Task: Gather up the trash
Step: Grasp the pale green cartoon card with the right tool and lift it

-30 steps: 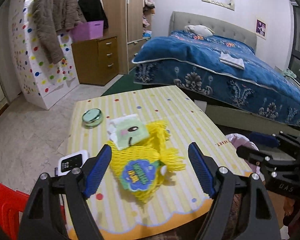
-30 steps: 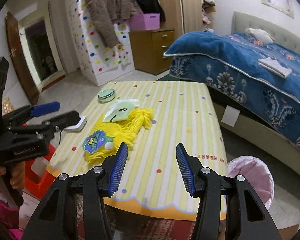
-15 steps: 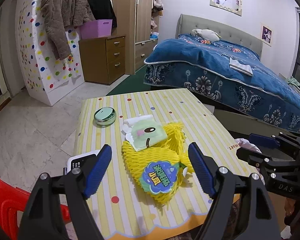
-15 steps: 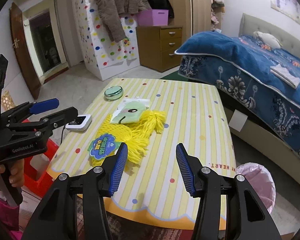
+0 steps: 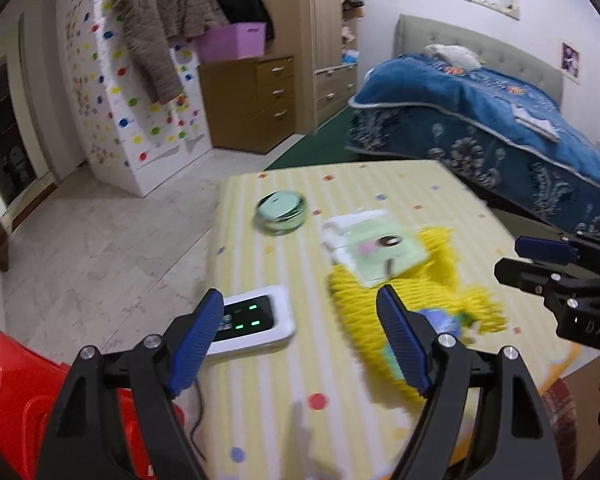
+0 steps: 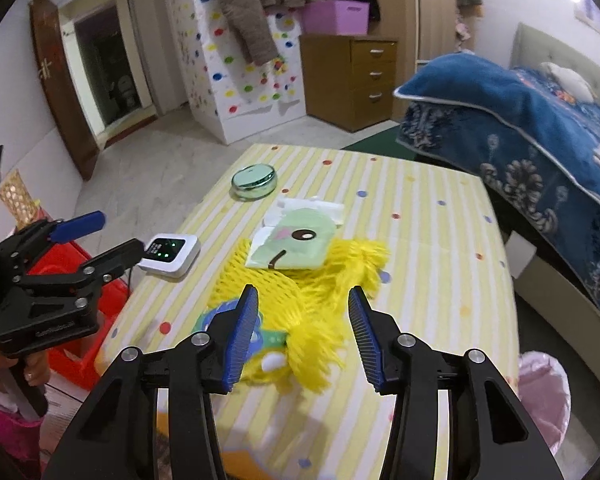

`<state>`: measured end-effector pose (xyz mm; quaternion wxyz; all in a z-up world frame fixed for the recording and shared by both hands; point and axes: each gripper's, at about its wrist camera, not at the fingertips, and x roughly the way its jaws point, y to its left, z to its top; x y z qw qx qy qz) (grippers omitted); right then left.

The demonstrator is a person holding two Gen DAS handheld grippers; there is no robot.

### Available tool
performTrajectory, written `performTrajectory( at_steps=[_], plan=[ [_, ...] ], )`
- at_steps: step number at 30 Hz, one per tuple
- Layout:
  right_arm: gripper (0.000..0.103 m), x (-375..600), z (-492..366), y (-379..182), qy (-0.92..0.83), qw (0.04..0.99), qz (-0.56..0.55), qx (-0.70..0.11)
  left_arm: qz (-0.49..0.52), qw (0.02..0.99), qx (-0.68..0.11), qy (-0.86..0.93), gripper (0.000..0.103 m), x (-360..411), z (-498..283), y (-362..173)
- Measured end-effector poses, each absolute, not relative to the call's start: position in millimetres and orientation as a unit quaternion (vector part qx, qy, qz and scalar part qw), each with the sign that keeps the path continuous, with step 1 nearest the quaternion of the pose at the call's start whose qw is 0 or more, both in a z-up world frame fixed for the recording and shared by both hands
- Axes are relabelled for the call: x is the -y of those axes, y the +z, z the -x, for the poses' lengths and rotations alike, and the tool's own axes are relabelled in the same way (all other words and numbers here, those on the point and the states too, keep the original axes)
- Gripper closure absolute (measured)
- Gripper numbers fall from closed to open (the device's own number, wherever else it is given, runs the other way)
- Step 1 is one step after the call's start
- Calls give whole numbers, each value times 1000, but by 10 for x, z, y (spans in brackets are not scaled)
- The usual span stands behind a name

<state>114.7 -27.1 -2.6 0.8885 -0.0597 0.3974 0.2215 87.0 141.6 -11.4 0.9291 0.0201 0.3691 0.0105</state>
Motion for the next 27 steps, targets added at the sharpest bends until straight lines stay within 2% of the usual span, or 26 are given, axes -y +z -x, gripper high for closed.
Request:
performTrajectory(
  at_steps=[14,22,27],
  plan=[
    [55,-301,-1990,-504,236,862,104,-437,-8,917,-397,29,26,-1752,-1198,-309],
    [26,-459,-2103,-740,242,842,130,-464,-2,915,-404,24,26,-1727,-1273,-364],
    [24,-529,-2038,-819,241,842,170,-452,-4,913,-406,32,26,-1703,-1238,-372]
  ],
)
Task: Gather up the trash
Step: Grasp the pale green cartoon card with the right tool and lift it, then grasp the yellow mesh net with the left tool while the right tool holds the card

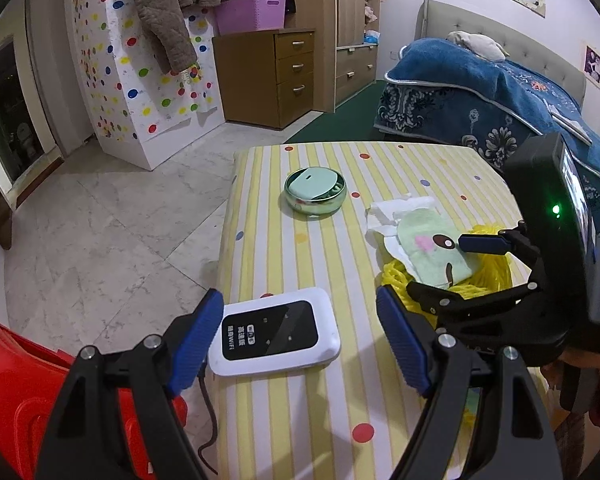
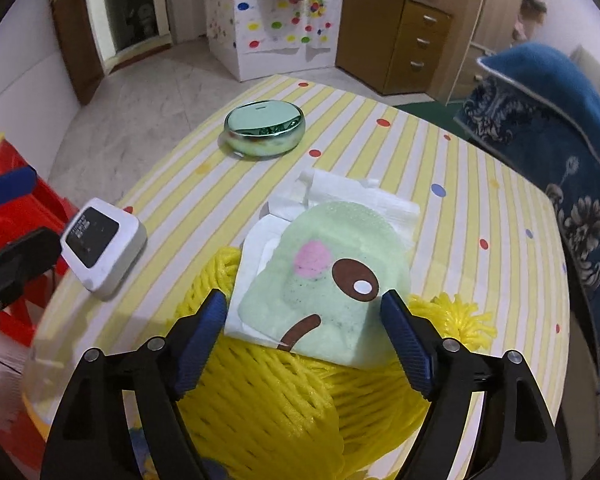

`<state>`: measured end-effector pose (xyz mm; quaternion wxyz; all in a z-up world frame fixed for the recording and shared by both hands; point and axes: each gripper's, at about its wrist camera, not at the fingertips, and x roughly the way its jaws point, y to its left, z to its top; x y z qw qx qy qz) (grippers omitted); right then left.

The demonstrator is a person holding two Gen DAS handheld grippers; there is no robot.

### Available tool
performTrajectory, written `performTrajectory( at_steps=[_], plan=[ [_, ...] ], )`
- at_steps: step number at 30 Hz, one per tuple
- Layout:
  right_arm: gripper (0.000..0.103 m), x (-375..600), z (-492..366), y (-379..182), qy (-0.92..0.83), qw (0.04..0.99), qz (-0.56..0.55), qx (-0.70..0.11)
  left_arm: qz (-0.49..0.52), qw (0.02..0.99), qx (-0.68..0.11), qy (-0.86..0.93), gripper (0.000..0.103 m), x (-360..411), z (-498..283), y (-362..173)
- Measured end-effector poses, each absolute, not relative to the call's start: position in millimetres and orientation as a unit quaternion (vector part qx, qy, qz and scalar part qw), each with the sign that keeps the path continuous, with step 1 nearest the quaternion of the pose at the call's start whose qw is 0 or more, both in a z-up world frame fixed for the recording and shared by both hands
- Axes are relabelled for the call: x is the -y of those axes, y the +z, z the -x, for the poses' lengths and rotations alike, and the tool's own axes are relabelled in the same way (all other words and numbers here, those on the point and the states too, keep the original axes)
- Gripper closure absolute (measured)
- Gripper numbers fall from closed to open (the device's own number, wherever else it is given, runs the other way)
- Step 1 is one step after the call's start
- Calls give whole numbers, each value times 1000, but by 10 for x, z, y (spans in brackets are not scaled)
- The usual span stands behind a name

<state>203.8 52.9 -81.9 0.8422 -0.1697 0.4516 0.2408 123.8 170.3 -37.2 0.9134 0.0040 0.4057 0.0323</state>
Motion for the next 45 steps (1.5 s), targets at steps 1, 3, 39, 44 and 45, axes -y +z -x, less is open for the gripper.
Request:
performTrajectory(
  at_steps=[1,3,39,44,45],
  plan=[
    [24,-529,-2039,-825,241,843,172,-450,-3,913,-407,33,26,-1699,-1244,-379],
    [28,-518,-2045,-830,241,844,171,-448,-1,912,-409,32,26,-1674,-1224,-379],
    [102,1454,-883,122,144,920,-23,-363,-29,902,-425,-63,26,-700,-982,-462],
    [102,1595,-776,62,142,919,-42,-366,-24,886,-458,-62,35,-624,-1216,-665],
    [102,1607,-769,60,143,918,-44,-366,-24,882,-466,-65,36,-580,-1257,-721]
  ],
)
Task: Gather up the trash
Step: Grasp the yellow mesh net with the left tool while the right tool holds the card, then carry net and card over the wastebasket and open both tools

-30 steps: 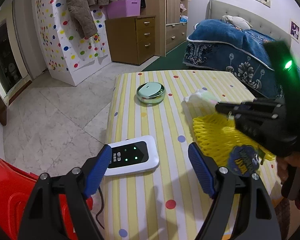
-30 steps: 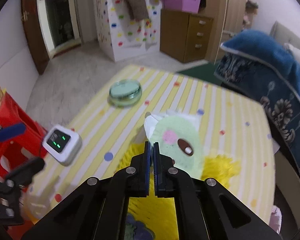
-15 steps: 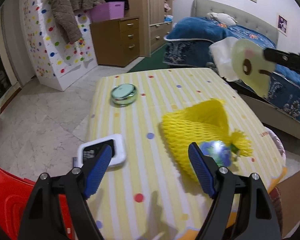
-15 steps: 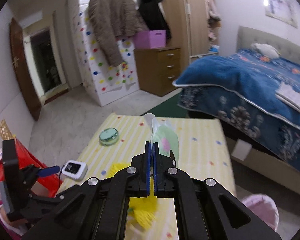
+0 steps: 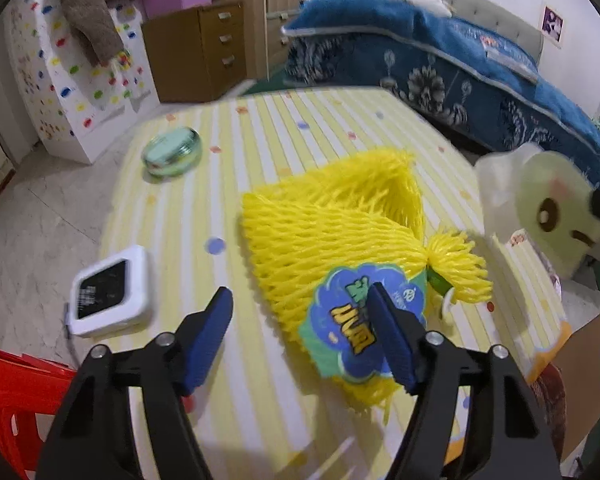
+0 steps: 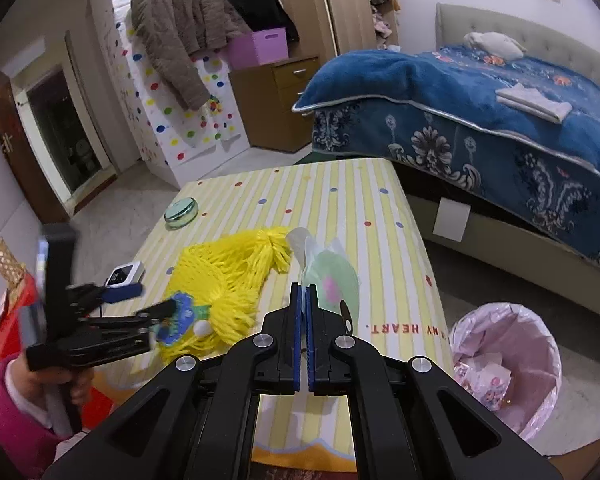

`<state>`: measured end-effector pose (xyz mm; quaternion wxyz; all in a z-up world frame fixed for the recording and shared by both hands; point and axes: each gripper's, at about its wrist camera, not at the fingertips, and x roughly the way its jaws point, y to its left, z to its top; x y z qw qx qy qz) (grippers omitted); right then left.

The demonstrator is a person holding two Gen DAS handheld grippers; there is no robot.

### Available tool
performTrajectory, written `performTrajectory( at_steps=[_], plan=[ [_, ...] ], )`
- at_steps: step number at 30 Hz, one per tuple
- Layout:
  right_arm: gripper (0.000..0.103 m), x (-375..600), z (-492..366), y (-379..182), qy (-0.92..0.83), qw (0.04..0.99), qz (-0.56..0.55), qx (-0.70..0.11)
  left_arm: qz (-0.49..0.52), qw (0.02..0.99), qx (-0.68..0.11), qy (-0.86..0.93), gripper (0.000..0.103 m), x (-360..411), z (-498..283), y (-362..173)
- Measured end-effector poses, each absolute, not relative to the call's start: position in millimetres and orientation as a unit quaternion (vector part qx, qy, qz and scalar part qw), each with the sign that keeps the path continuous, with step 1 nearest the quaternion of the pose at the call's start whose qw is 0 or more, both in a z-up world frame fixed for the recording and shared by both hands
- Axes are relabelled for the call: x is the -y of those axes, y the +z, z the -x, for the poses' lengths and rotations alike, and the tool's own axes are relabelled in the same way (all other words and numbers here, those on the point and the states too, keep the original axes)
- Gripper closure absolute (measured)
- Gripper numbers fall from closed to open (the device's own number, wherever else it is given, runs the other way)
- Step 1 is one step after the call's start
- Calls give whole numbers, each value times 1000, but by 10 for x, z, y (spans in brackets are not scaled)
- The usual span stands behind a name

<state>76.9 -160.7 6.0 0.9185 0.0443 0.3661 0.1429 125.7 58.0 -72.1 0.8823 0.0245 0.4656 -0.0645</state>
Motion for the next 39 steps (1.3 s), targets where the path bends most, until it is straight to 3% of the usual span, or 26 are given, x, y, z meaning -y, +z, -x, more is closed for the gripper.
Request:
performTrajectory(
  at_steps=[9,11,15,16,26,39],
  plan=[
    [102,1794,-568,42,143,918,-55,-365,11,877,-476,-63,37,-547,-1304,-983],
    [102,1836,-541,28,143,918,-60,-365,18,878,-474,-68,50,-524,-1285,-970],
    [102,1907,-461,69,142,921,-70,-357,14,881,-466,-74,88,-500,-1245,-905],
    [102,1931,-430,97,141,922,-71,-353,12,885,-459,-76,91,-482,-1214,-838],
    [102,2323,-96,300,103,940,-80,-315,-83,935,-319,-134,92,243,-580,179],
    [102,3183,295,94,5,940,-127,-317,-202,899,-289,-261,92,1553,-342,193]
  ],
)
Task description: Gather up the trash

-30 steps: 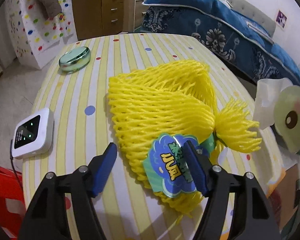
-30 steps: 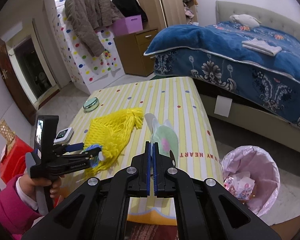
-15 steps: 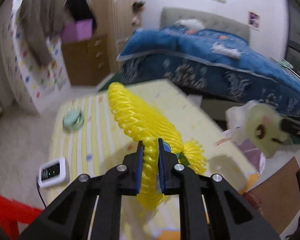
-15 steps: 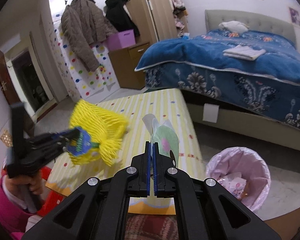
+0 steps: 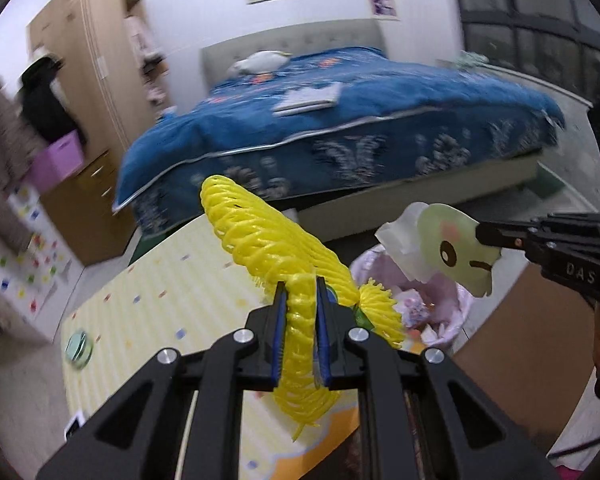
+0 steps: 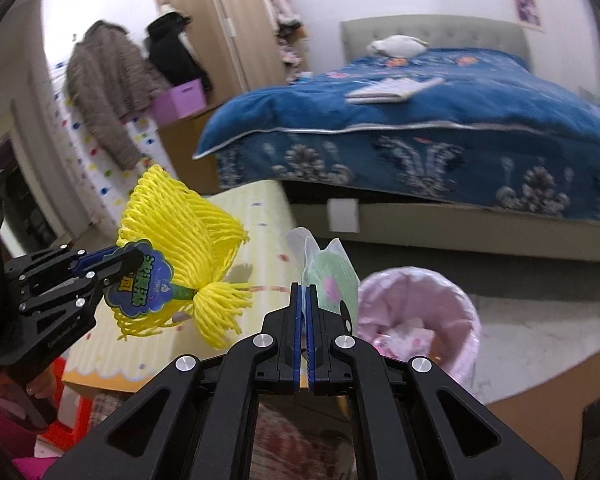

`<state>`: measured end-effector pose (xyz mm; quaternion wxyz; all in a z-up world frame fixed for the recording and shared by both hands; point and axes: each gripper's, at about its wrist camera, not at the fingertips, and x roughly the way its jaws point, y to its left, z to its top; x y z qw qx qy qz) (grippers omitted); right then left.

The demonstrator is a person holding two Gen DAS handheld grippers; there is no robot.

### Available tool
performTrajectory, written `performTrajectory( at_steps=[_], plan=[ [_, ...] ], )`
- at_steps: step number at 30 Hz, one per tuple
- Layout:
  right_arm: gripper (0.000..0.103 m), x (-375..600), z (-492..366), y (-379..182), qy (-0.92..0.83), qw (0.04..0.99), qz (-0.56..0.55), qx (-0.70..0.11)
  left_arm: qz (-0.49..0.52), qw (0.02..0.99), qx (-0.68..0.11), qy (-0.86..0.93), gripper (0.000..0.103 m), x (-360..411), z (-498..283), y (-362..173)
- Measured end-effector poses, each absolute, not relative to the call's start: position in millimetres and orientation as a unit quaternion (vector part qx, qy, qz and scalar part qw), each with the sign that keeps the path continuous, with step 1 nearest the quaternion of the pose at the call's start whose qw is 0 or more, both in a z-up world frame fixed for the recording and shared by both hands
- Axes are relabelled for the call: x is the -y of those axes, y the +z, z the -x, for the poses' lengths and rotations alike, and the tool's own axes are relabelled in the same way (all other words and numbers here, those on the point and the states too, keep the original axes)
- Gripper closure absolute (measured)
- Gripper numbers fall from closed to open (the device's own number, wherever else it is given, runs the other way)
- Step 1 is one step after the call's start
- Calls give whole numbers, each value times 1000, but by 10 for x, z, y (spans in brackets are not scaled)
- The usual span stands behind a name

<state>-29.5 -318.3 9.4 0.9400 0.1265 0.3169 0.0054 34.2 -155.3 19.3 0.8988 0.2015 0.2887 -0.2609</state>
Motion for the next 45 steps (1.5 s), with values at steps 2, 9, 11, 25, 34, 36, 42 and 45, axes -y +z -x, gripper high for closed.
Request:
performTrajectory(
  at_steps=[2,9,11,25,34,36,42,45],
  plan=[
    [102,3301,323,54,-9,938,-135,-318,-217,891,-286,-279,92,1775,-344,138],
    [102,3671,322,-128,-49,931,-156,-327,-235,870,-301,-314,92,2283,-482,-100],
    [102,3742,300,-187,-56,928,-161,-330,-239,865,-306,-317,92,2408,-546,-178],
    [96,4209,-173,-653,-80,903,-203,-370,-264,834,-340,-345,50,3017,-1080,-616],
    [64,4229,9,-529,-92,904,-207,-363,-224,852,-356,-312,36,2611,-1031,-515],
    [50,4158,70,-480,-89,905,-203,-363,-215,857,-361,-300,27,2482,-978,-480],
    [14,3903,230,-232,-106,912,-172,-357,-190,871,-358,-277,9,2154,-766,-231],
    [12,3774,320,-97,-108,914,-158,-357,-178,877,-354,-274,7,1998,-626,-73]
  ],
)
